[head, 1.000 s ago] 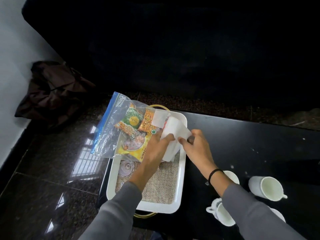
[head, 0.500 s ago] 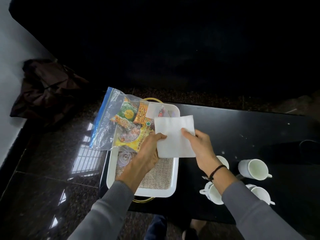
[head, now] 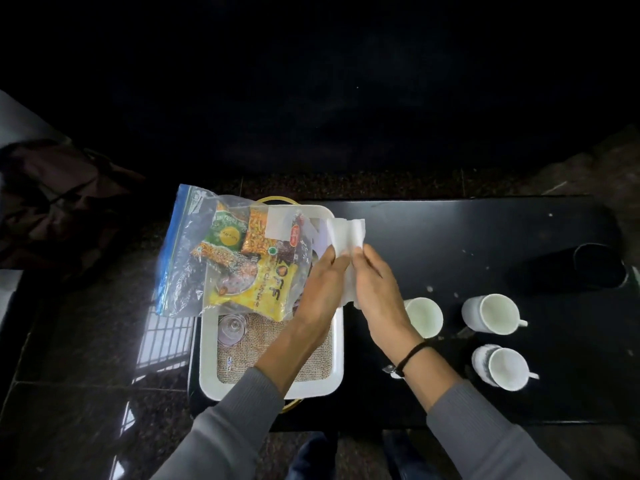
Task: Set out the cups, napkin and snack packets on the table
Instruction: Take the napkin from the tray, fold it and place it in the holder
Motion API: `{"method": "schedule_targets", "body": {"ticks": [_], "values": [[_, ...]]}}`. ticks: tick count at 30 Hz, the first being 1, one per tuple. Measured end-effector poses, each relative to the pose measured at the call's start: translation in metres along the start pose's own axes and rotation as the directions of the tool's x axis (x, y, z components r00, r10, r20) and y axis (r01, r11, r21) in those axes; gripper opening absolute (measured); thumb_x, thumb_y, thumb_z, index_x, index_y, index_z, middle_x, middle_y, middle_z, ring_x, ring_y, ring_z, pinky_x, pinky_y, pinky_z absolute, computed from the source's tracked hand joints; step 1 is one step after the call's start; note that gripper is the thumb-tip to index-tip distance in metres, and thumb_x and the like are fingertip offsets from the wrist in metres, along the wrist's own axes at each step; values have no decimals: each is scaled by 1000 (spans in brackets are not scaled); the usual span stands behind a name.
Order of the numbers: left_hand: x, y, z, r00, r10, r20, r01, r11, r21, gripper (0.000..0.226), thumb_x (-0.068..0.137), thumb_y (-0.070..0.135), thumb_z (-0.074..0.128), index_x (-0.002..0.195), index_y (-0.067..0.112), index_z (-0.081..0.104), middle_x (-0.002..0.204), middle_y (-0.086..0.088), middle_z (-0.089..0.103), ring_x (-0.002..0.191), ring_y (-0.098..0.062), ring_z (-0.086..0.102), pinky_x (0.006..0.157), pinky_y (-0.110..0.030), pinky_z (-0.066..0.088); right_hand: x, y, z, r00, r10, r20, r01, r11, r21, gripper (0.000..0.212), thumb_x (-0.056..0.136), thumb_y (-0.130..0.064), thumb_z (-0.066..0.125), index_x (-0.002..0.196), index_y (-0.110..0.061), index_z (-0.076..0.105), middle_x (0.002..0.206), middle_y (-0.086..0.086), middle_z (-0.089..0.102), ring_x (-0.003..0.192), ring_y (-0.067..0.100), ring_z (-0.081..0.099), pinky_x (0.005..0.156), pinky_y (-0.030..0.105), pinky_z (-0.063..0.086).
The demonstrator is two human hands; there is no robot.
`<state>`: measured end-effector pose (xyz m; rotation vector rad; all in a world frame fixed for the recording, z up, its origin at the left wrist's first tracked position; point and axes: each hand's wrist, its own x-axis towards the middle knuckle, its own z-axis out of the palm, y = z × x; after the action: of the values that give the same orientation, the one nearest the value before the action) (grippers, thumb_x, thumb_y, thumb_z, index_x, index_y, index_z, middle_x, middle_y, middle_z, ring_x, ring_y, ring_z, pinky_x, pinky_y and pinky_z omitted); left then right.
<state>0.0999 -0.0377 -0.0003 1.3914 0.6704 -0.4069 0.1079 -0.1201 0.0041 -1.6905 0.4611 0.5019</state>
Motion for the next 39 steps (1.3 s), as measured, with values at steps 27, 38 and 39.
{"method": "schedule_targets", "body": {"ticks": [27,38,39], "values": [[2,35,212,831,-103,546,-86,947,310,20,94,34,66,109,26,77,105,-7,78,93,-24,75,73,-30,59,16,-5,-310,1000,-8,-13,10,988,153,36,77,-17,86,110,-12,73,88,-6,77,70,-3,70,55,10,49],[13,11,313,902,-73,425,-166,851,498,31,77,22,87,104,21,73,98,1,78,87,-15,74,73,-26,57,14,19,-438,986,-130,-102,119,987,-104,14,92,-12,73,102,-18,78,88,0,80,87,12,77,65,20,60],[15,8,319,916,-64,397,-164,841,515,31,77,19,87,104,20,72,99,0,78,89,-16,74,74,-26,56,15,20,-445,965,-172,-197,152,982,-112,12,92,-11,72,100,-18,79,87,0,79,85,11,77,65,17,59]]}}
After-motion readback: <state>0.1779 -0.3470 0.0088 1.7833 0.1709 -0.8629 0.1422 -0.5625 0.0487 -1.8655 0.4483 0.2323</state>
